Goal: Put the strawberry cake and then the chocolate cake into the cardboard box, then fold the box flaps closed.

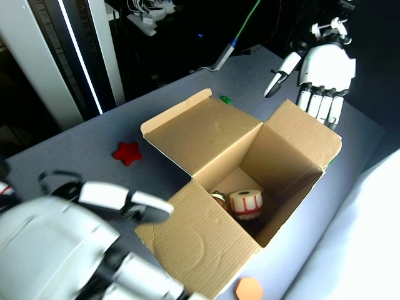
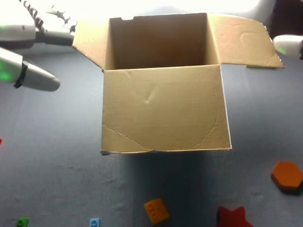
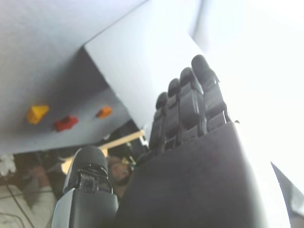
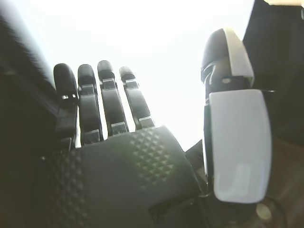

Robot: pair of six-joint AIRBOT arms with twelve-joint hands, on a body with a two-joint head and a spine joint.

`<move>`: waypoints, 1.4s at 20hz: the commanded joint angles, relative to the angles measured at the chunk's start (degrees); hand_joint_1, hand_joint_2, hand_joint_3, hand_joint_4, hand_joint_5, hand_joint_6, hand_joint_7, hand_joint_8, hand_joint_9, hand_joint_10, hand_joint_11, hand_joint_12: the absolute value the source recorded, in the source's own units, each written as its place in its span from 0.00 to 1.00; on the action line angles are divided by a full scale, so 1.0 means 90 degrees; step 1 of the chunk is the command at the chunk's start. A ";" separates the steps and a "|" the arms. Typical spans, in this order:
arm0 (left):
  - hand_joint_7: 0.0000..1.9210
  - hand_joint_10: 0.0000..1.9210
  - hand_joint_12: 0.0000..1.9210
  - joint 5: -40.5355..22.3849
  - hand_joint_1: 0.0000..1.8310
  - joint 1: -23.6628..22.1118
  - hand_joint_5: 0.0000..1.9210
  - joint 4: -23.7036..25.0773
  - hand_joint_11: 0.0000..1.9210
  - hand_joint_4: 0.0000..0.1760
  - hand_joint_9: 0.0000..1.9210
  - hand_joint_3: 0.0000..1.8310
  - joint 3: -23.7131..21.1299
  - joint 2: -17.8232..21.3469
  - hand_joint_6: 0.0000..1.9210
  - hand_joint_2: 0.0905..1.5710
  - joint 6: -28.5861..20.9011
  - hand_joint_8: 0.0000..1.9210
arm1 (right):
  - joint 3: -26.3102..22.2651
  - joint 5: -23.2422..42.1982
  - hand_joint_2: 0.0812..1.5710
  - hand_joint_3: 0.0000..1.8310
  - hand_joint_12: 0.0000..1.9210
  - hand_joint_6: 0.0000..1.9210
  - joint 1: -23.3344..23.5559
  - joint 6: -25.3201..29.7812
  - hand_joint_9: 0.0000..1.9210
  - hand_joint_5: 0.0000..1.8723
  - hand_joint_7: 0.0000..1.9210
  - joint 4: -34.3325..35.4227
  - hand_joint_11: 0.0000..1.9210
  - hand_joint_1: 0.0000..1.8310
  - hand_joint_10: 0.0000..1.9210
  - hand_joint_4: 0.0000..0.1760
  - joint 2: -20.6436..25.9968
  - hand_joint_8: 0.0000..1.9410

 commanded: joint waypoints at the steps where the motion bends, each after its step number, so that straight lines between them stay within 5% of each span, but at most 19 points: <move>1: 0.06 0.00 0.33 -0.0070 0.00 -0.0151 0.05 -0.0358 0.00 0.00 0.07 0.00 0.0059 0.0012 0.00 0.79 -0.0024 0.00 | 0.0003 0.0724 0.74 0.01 0.44 0.00 0.0016 -0.0368 0.08 0.05 0.10 0.0107 0.00 0.05 0.02 0.00 0.0121 0.00; 3: 0.06 0.00 0.32 -0.0101 0.00 -0.0261 0.05 -0.0257 0.00 0.00 0.07 0.00 0.0163 -0.0104 0.00 0.79 -0.0038 0.00 | -0.0008 0.0741 0.75 0.01 0.44 0.00 0.0008 -0.1398 0.09 0.05 0.11 0.0897 0.00 0.04 0.02 0.00 0.0111 0.00; 8: 0.06 0.00 0.32 -0.0162 0.00 -0.0374 0.05 0.0004 0.00 0.00 0.07 0.00 0.0104 -0.0211 0.00 0.79 -0.0059 0.00 | 0.0031 0.0453 0.77 0.01 0.42 0.00 -0.0051 -0.2338 0.08 0.06 0.10 0.2011 0.00 0.01 0.01 0.00 -0.0044 0.00; 14: 0.06 0.00 0.31 -0.0174 0.00 -0.0400 0.05 0.0170 0.00 0.00 0.07 0.00 0.0077 -0.0401 0.00 0.78 -0.0059 0.00 | 0.0054 -0.1247 0.77 0.00 0.34 0.01 -0.0182 -0.3467 0.07 0.06 0.09 0.2036 0.00 0.00 0.00 0.00 -0.0202 0.00; 17: 0.06 0.00 0.29 -0.0222 0.00 -0.0472 0.04 0.0319 0.00 0.00 0.06 0.00 0.0156 -0.0560 0.00 0.79 -0.0059 0.00 | 0.0051 -0.1741 0.77 0.00 0.27 0.00 -0.0291 -0.3529 0.06 0.05 0.08 0.1626 0.00 0.00 0.00 0.00 -0.0289 0.00; 19: 0.05 0.00 0.29 -0.0277 0.00 -0.0564 0.04 0.0449 0.00 0.00 0.06 0.00 0.0216 -0.0670 0.00 0.78 -0.0059 0.00 | 0.0046 -0.1817 0.77 0.00 0.27 0.00 -0.0384 -0.3091 0.06 0.05 0.08 0.0954 0.00 0.00 0.00 0.00 -0.0361 0.01; 24: 0.06 0.00 0.31 -0.0406 0.00 -0.0588 0.04 0.0698 0.00 0.00 0.07 0.00 0.0123 -0.0737 0.00 0.79 -0.0057 0.00 | 0.0037 -0.1327 0.79 0.00 0.23 0.00 -0.0532 -0.0327 0.07 0.06 0.09 -0.2147 0.00 0.00 0.01 0.00 -0.0420 0.00; 28: 0.06 0.00 0.29 -0.0485 0.00 -0.0307 0.04 0.0815 0.00 0.00 0.06 0.00 0.0083 -0.0735 0.00 0.78 -0.0008 0.00 | 0.0003 -0.0725 0.78 0.00 0.31 0.00 -0.0508 0.0261 0.07 0.06 0.09 -0.2398 0.00 0.00 0.00 0.00 -0.0345 0.00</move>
